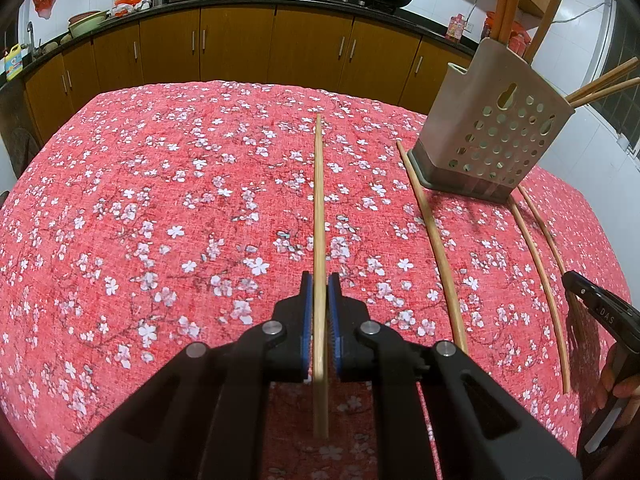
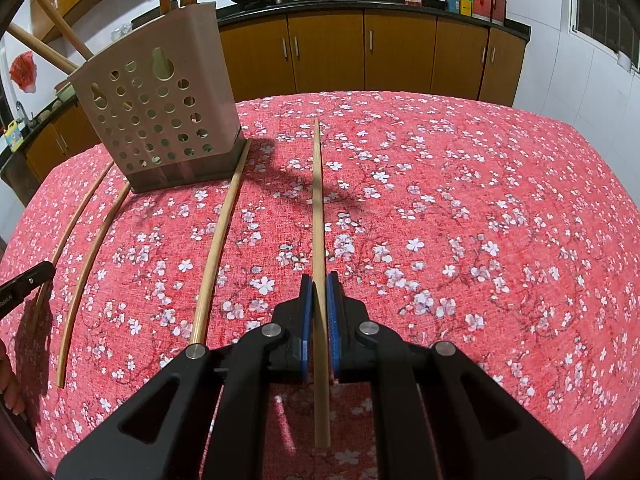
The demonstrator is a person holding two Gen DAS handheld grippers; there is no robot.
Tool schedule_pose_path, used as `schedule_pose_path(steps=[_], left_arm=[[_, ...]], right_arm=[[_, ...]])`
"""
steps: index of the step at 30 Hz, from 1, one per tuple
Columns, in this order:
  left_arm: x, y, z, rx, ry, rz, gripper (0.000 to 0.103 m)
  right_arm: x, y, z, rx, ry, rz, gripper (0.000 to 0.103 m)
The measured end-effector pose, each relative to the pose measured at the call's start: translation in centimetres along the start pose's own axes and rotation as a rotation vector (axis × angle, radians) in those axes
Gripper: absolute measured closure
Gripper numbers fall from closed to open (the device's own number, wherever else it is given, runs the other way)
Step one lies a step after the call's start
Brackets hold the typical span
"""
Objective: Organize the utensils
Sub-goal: 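Hold the grasped chopsticks with both tools above the table, then lift both chopsticks over the holder, lower them in and open both tools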
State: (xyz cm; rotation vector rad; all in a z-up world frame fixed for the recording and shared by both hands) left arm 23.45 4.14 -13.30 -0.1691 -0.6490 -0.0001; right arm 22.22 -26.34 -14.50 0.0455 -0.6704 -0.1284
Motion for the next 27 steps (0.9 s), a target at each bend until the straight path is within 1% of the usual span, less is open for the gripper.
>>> schedule_pose_path(steps=[2, 7, 16, 20, 22, 27], left_arm=[[0.0, 0.0, 0.0, 0.004, 0.000, -0.003, 0.092], [-0.4, -0.8, 0.1, 0.044, 0.002, -0.036, 0.092], [-0.6, -1.2, 0.1, 0.077, 0.004, -0.057, 0.094], [-0.6, -1.5, 0.0, 0.079, 0.014, -0.071, 0.095], [-0.4, -1.3, 0.3, 0.079, 0.021, -0.068, 0.095], [1.0, -1.4, 3.0, 0.068, -0.042, -0.081, 0.095]], right_arm=[[0.0, 0.0, 0.0, -0.001, 0.000, 0.001, 0.094], [-0.1, 0.2, 0.1, -0.012, 0.001, 0.010, 0.094], [-0.4, 0.1, 0.4, -0.003, 0.001, -0.001, 0.095], [-0.3, -0.2, 0.7, 0.002, -0.003, -0.010, 0.095], [0.0, -0.2, 1.7, 0.013, -0.033, -0.016, 0.095], [1.7, -0.4, 5.3, 0.023, -0.137, -0.029, 0.095]])
Point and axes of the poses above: each gripper's, at about its wrist camera, not at the fingertips, and z roughly against the way its jaws point, y to its left, x to its top, the point moved 5 cm from there along -z, roughly the way its jaws point, and after that the axes turned 1 degree about y, right-handed, at the moved point
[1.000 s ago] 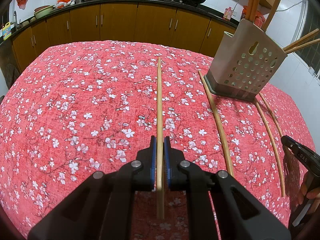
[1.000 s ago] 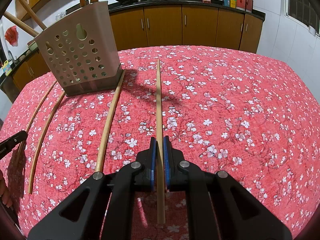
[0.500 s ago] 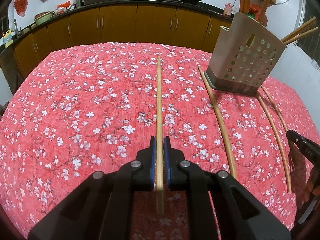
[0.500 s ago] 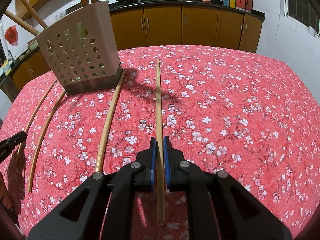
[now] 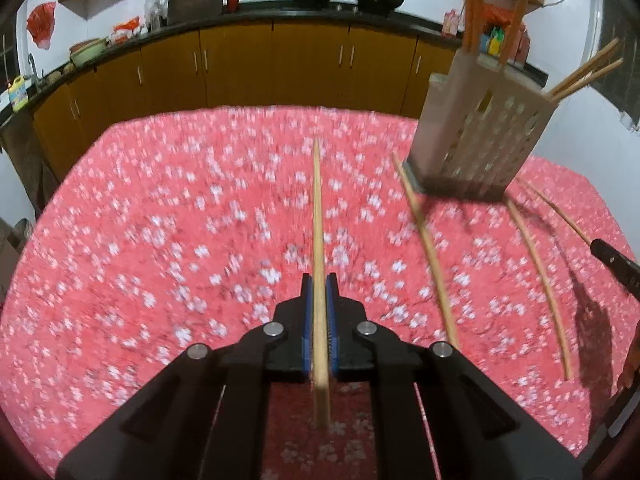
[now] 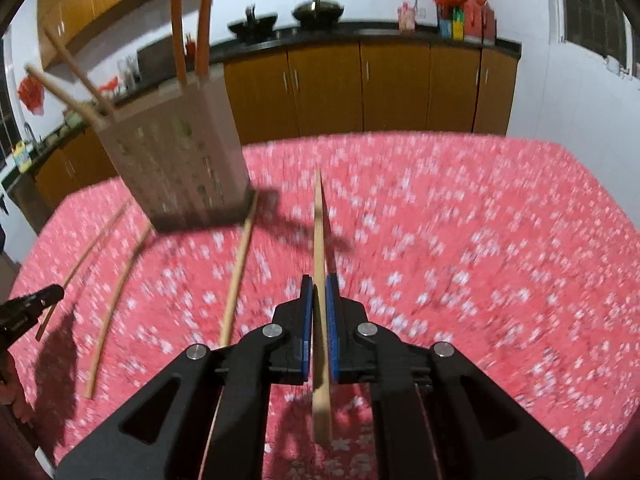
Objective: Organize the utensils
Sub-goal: 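Lift both chopsticks over the holder, lower them in and open both tools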
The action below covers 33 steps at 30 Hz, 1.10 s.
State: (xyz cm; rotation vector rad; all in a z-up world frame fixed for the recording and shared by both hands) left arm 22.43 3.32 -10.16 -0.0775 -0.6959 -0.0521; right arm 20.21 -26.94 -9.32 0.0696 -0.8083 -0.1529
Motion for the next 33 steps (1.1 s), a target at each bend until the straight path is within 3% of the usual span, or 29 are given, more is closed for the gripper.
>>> schedule_pose_path(steps=[11, 15, 23, 33], left_arm=[[5.4, -0.7, 7.3, -0.036, -0.204, -0.025, 0.095], [6.7, -1.0, 9.4, -0.057, -0.259, -0.031, 0.095], [7.5, -1.5, 10.8, -0.091, -0.295, -0.035, 0.095], [10.6, -4.5, 16.0, -0.252, -0.403, -0.061, 0.095]], right_arm=[[5.3, 0.4, 6.6, 0.011, -0.224, -0.001, 0.095], [6.1, 0.3, 7.8, 0.015, -0.258, 0.002, 0.095], [6.9, 0.4, 8.6, 0.024, -0.286, -0.002, 0.096], [11.0, 2.6, 14.4, 0.224, -0.418, -0.027, 0.096]])
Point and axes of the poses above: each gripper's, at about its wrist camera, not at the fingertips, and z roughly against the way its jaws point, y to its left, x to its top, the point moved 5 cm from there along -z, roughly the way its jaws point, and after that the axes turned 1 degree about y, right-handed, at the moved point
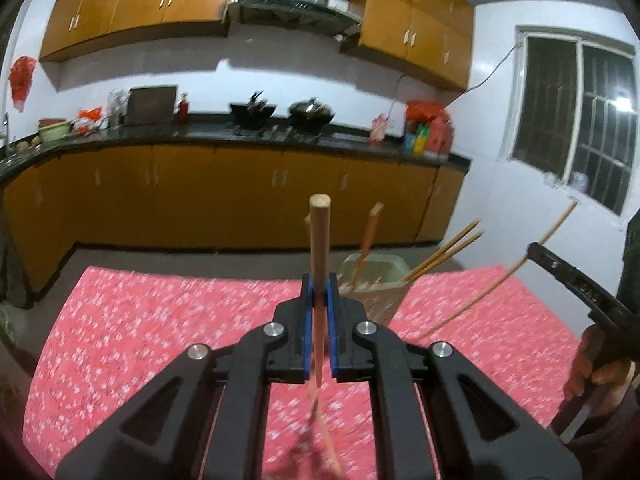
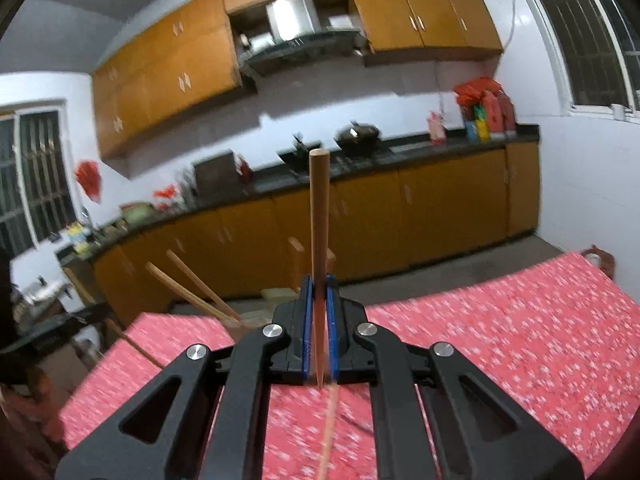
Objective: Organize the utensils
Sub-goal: 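Lift both chopsticks over the holder, lower them in and open both tools, then grasp the last chopstick with the right tool while the left tool grasps one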
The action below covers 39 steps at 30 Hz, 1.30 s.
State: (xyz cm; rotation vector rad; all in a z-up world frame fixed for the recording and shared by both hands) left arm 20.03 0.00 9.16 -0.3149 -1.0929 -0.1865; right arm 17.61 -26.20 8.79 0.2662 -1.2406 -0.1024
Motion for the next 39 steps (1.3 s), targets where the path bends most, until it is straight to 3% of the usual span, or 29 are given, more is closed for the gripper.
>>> schedule_pose_path(steps=[7, 15, 24, 31, 32, 35, 39], left_arm=[[5.1, -3.6, 0.6, -0.053, -0.158, 0.007, 0.095], [8.5, -5.1, -1.0, 0.042, -0.309, 0.018, 0.095], [6.1, -4.3, -5.9, 0.090, -0.241, 0.021, 0.095], [4.3, -2.9, -7.5, 0.061, -0.170, 0.053, 0.094], [4.3, -2.7, -7.5, 0.055, -0.168, 0.066, 0.091], [4.3, -2.1, -7.1, 0.053, -0.170, 0.083, 0.085], [4.4, -1.7, -6.0, 0.050, -0.184, 0.092, 0.085]], right_arm=[[3.9, 3.5, 0.9, 0.054, -0.144, 0.041, 0.096], [4.0, 4.4, -2.3, 0.020, -0.174, 0.070, 0.096], [2.4, 4.2, -5.7, -0.003, -0.138, 0.065, 0.096], [0.9, 4.2, -7.0, 0.004, -0.065, 0.072, 0.095], [0.9, 4.1, -6.9, 0.007, -0.062, 0.069, 0.092], [0.9, 3.9, -6.6, 0.009, -0.058, 0.061, 0.065], [1.4, 3.7, -5.6, 0.005, -0.077, 0.055, 0.065]])
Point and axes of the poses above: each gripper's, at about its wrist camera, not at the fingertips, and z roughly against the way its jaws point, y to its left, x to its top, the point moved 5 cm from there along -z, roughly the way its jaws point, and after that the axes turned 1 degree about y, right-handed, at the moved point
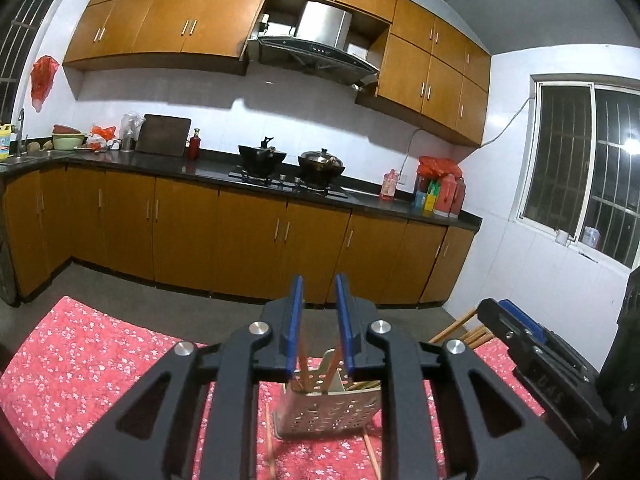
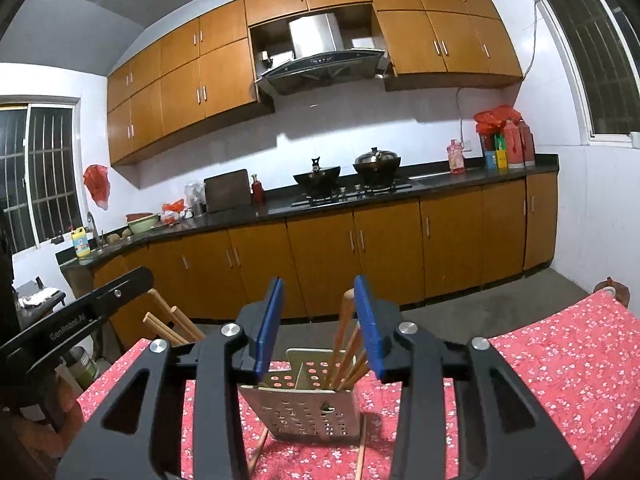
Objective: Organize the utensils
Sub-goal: 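Grasp the last chopstick with the right tool while the left tool grasps one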
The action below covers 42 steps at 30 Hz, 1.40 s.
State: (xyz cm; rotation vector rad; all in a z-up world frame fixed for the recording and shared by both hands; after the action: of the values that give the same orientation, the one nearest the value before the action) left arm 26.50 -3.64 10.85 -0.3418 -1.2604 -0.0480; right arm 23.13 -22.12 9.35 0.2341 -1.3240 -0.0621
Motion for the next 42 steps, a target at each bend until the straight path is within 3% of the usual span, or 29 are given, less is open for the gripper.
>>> schedule_pose_path(steps=[7, 12, 16, 19, 21, 25, 32, 36, 42], left_arm=[[0.2, 1.5, 3.7, 0.006, -0.034, 0.027, 0.078], [-2.0, 4.2, 5.9, 0.072, -0.009, 0.034, 0.070], [-6.7, 6.8, 5.0, 0.157, 0.114, 0.028, 0.067], [-11.2, 8.6, 3.3, 0.206, 0.258, 0.036, 0.067], [-14.4, 9.4, 2.2, 0.210, 0.361, 0.055, 0.067], [-18.2, 9.4, 1.4, 0.199, 0.452, 0.055, 0.067], [-20.7, 6.5, 0.8, 0.141, 0.515, -0.021, 0.061], [-21.6, 5.1, 0.3, 0.118, 0.540, -0.050, 0.061], [-22.6, 4.1, -1.0, 0.115, 0.569, -0.080, 0.062]], right_arm=[[0.3, -1.2, 2.9, -0.029, -0.019, -0.012, 0.065], [-2.7, -3.5, 3.5, -0.097, 0.064, -0.030, 0.061], [-8.0, -5.7, 1.6, -0.142, 0.245, -0.055, 0.060], [-13.1, -6.5, -0.1, -0.158, 0.408, -0.076, 0.060], [-16.3, -6.1, -1.0, -0.147, 0.509, -0.070, 0.061], [-20.6, -4.0, -1.6, -0.090, 0.629, -0.038, 0.064], [-22.7, -2.3, -2.3, -0.083, 0.675, 0.002, 0.070], [-23.1, -2.4, -2.3, -0.125, 0.667, 0.046, 0.095], [-22.6, -4.8, -2.6, -0.206, 0.659, 0.005, 0.095]])
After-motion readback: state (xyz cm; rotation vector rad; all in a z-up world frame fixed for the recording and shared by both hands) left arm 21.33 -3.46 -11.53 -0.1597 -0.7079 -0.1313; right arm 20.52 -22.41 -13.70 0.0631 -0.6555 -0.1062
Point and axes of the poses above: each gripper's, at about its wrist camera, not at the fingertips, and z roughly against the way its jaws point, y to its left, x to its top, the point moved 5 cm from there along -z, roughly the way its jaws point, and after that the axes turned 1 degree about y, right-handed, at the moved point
